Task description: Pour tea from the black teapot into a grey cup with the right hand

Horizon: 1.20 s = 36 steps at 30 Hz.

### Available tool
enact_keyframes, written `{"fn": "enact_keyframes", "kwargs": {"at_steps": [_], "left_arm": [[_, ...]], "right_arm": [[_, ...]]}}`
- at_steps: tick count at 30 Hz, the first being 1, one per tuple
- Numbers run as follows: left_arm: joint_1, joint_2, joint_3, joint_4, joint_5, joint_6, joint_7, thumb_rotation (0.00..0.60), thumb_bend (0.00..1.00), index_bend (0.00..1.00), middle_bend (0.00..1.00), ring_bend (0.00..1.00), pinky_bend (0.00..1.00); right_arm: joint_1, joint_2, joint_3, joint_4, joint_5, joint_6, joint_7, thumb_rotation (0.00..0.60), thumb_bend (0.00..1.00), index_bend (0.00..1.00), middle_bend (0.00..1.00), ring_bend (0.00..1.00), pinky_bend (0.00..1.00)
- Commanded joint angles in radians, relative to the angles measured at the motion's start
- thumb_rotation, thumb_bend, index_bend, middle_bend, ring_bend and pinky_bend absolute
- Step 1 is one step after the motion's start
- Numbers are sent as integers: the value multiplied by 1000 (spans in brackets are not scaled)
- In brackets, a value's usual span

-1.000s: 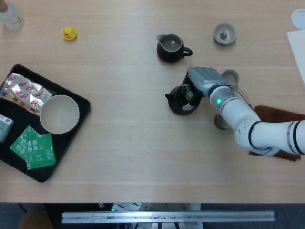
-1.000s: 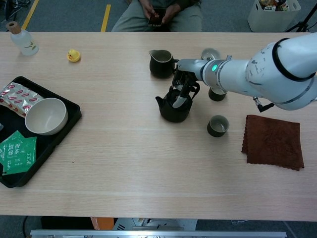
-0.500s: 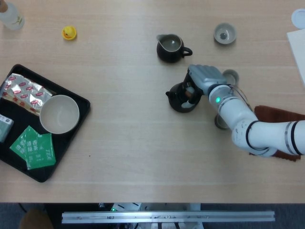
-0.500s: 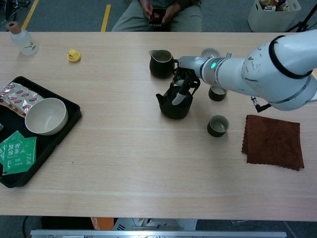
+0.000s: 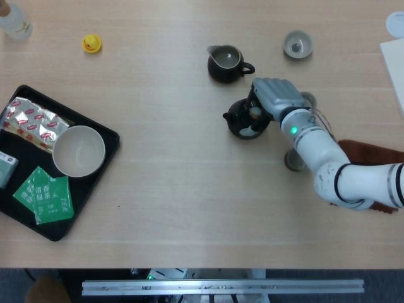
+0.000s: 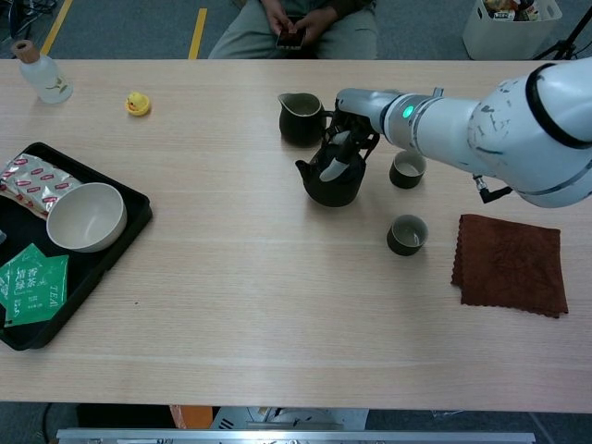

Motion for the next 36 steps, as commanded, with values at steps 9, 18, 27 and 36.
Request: {"fn": "enact_keyframes", "kwargs": {"at_steps": [9,18,27,36], "left_arm": [[-1,0,2,-5,7,1,5,600,295,69,113,31,15],[-3,1,1,-9,8,0,10,600,295,69,113,31,15],[0,1,2,-3,6,2,3,600,295,69,113,31,14],[2,0,3,3,6,4,-5,600,295,69,114,30,15]], "right_arm": [[-44,33,18,-32,-54,30,7,215,0,1000,921,893,201],[-48,38,24,-39,-49,55,-27,211,313,1000,929,901,203],[-46,47,30,-62,-69,83,-71,236,541,1000,930,903,214],[-50,57,32,-80,-98,125,-113,270,634,1000,930,903,229]]}}
